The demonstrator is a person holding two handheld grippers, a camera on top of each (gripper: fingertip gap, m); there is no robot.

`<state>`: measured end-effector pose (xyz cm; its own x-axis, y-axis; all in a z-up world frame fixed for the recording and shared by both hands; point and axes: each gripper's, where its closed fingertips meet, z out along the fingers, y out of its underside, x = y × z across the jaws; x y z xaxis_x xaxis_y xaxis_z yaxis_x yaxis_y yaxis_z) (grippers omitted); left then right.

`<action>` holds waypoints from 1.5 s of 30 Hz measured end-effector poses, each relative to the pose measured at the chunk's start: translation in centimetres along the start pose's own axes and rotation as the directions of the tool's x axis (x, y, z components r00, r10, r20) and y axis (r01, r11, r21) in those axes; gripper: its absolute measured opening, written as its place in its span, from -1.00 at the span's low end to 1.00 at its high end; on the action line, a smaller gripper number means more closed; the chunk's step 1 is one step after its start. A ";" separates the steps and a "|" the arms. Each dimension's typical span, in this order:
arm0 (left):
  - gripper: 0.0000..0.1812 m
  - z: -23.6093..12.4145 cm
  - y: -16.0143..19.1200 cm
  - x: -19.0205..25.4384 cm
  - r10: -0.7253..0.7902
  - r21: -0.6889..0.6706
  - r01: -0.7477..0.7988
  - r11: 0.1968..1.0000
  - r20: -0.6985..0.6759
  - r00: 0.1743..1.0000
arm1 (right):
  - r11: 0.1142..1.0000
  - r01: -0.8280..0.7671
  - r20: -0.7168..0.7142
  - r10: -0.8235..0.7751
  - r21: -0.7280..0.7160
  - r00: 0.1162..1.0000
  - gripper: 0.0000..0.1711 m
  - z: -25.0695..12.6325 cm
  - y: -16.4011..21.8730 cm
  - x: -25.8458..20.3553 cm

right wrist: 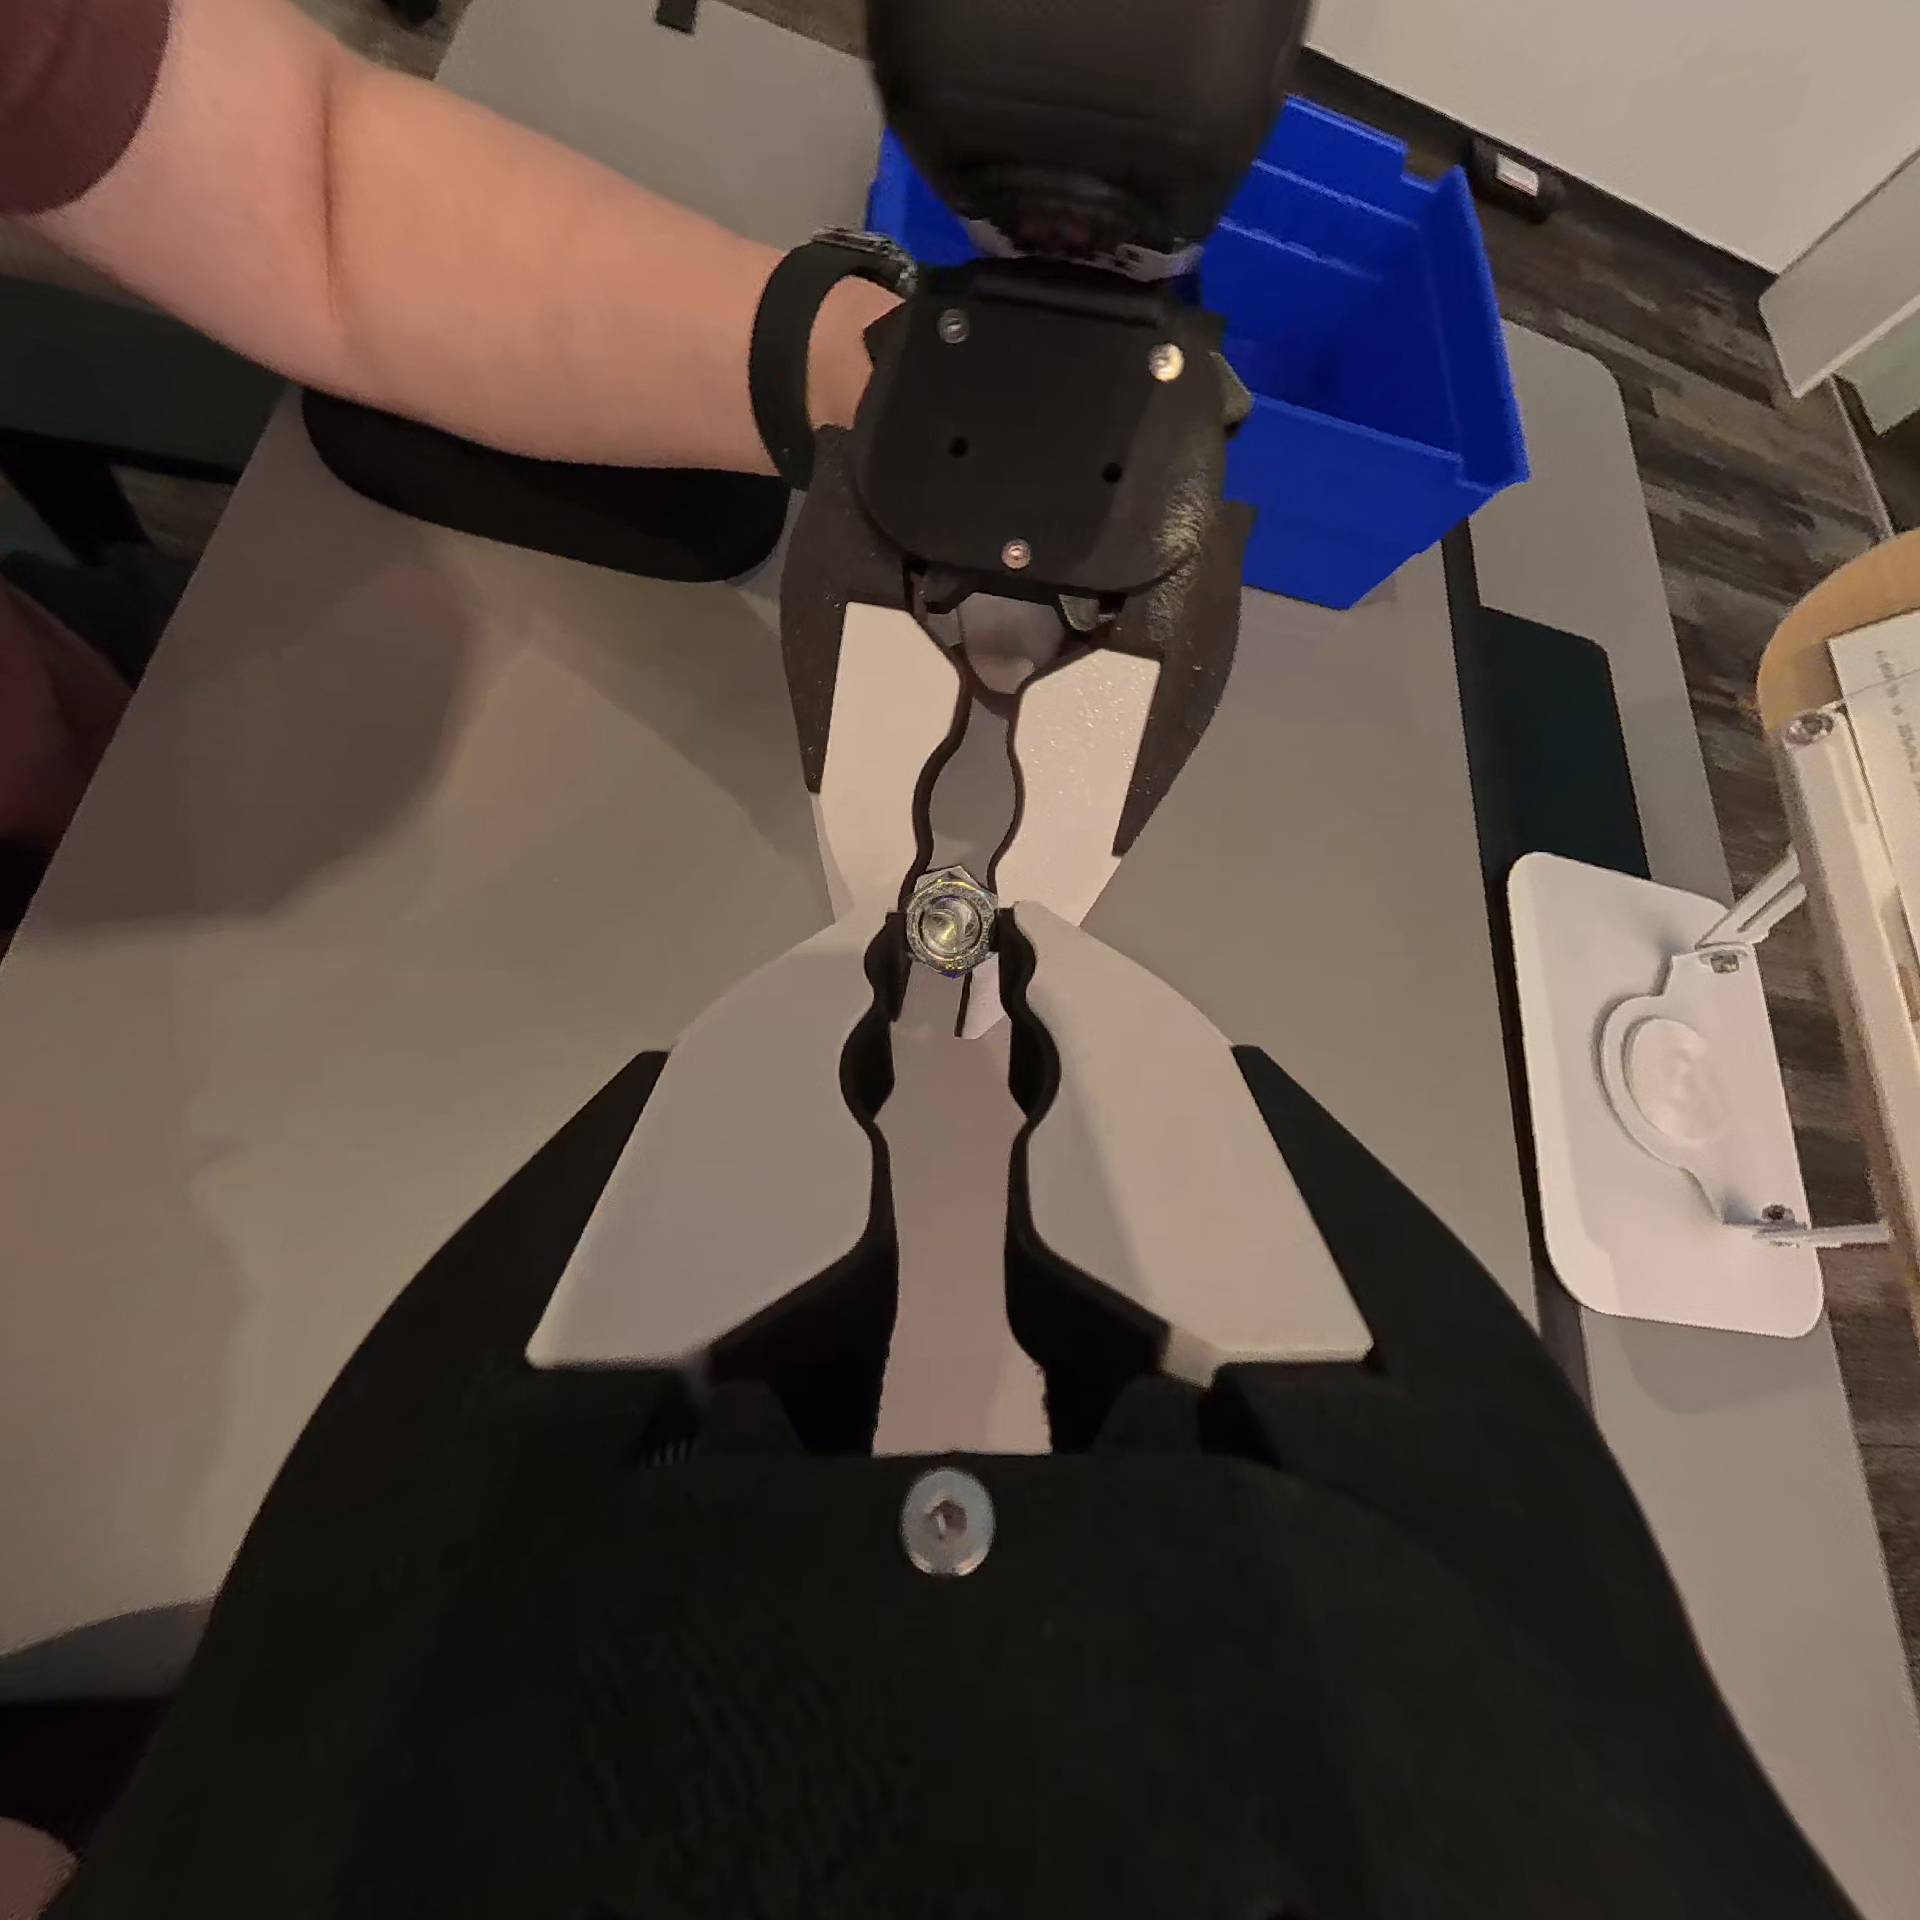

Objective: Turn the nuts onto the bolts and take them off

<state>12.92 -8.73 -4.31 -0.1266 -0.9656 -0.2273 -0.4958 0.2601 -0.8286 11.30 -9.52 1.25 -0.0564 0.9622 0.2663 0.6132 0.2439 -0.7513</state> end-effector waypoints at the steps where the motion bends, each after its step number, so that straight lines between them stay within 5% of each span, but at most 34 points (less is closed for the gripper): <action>1: -0.84 0.0 -0.1 0.3 0.002 0.006 -0.002 1.000 -0.018 1.000 | 1.000 0.023 0.004 -0.023 -0.002 1.000 -0.79 -0.1 -0.1 -0.3; 13: -0.85 -0.1 -1.4 2.3 0.027 0.057 -0.020 0.998 -0.116 0.993 | 0.997 0.077 0.041 -0.076 -0.026 0.996 -0.79 -0.6 -0.6 -2.0; 25: -0.84 -1.3 -0.2 -2.2 -0.046 -0.050 0.053 0.997 0.141 0.989 | 0.924 -0.381 -0.070 0.381 0.018 0.922 -0.79 0.1 -0.3 2.2; 30: -0.84 -1.5 0.4 -3.2 -0.057 -0.087 0.076 0.993 0.202 0.978 | 0.891 -0.451 -0.095 0.454 0.052 0.886 -0.79 0.4 -0.2 3.0; 37: -0.84 -2.1 -0.9 -3.3 -0.080 -0.010 0.084 0.996 0.204 0.976 | 0.916 -0.369 -0.131 0.390 0.160 0.911 -0.59 -0.6 -1.8 3.9; 45: -0.84 -3.7 -5.0 -3.2 -0.187 0.290 0.143 0.946 0.128 0.974 | 0.866 -0.115 -0.109 0.191 0.487 0.975 -0.27 -3.2 -6.4 3.4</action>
<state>12.65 -7.01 2.43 0.0798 -0.9880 -0.1321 -0.2382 0.1098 -0.9650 9.71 -8.20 8.84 0.1484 0.9720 0.1820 0.1538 0.1591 -0.9752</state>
